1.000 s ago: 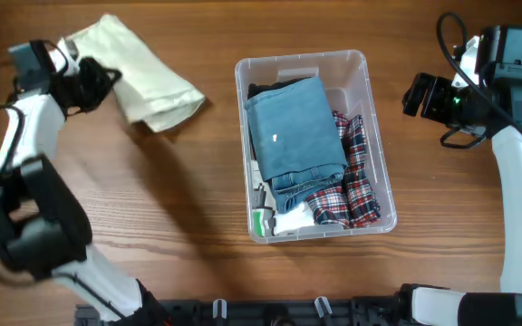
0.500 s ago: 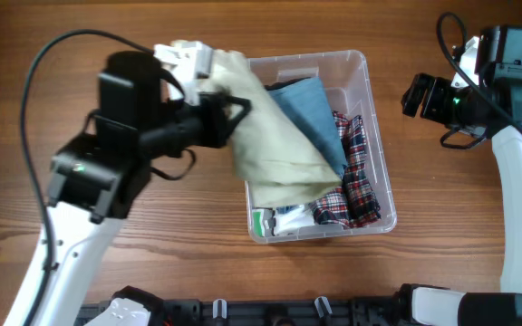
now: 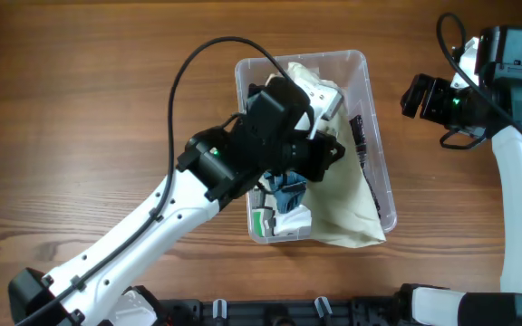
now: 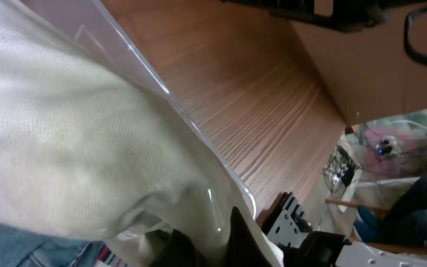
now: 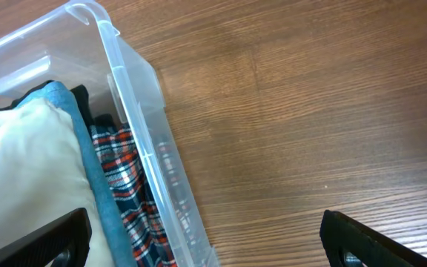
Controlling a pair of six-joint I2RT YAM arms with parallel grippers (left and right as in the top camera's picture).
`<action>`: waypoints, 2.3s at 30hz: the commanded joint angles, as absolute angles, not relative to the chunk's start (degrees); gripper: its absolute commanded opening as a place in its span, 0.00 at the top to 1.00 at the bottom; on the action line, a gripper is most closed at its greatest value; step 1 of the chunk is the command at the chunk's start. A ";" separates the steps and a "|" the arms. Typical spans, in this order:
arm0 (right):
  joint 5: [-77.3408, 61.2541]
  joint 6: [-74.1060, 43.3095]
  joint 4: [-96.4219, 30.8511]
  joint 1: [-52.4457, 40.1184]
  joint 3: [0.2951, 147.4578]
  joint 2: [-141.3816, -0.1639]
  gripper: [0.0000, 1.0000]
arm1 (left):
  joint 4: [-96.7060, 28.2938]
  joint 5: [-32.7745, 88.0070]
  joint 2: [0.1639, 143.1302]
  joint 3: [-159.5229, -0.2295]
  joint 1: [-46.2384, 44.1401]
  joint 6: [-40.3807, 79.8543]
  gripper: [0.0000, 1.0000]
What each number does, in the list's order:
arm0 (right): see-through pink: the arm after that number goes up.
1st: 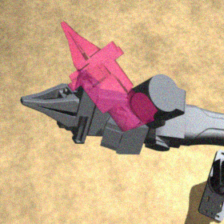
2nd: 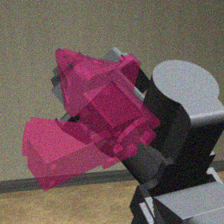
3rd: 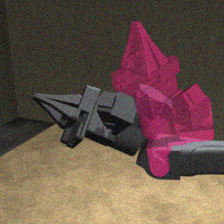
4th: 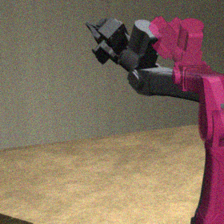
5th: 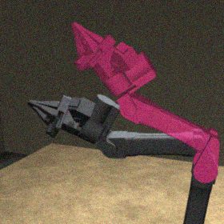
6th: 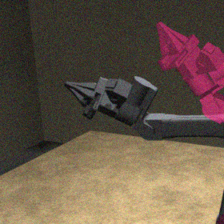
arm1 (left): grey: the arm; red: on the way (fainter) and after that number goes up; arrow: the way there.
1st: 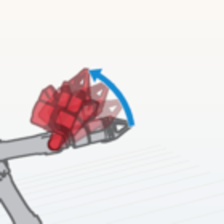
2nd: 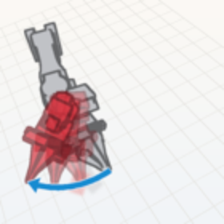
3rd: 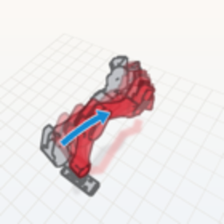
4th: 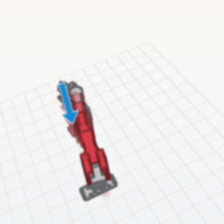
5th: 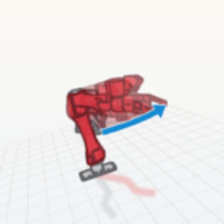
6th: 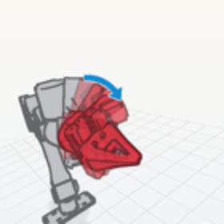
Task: Pack container
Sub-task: 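Grasp the cream cloth with the left gripper and carry it into the bin, then press the cream cloth down into the bin and withdraw the left gripper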
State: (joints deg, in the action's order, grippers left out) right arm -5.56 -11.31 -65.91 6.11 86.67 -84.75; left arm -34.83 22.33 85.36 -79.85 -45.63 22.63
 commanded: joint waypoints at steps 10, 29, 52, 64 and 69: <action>-1.37 -15.18 -66.30 9.08 86.65 -83.79 0.00 | -27.64 23.75 87.96 -80.77 -46.22 11.68 0.96; -1.39 -15.00 -66.87 9.08 86.65 -83.79 0.00 | -28.12 15.53 88.31 -80.75 -44.71 9.87 0.20; -3.07 -17.85 -66.46 14.96 85.97 -84.99 0.00 | -46.92 12.38 114.69 -84.33 -45.43 6.48 0.96; -5.06 -17.54 -65.47 14.96 80.86 -84.97 0.00 | -51.66 7.40 109.38 -84.44 -40.32 7.73 0.94; -9.15 -16.03 -70.06 14.11 76.75 -84.97 0.11 | -52.93 7.42 93.03 -84.44 -30.15 7.94 0.57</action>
State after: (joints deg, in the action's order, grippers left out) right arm -6.20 -17.10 -69.47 15.07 80.09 -84.77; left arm -52.73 8.93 102.74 -84.44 -35.33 7.99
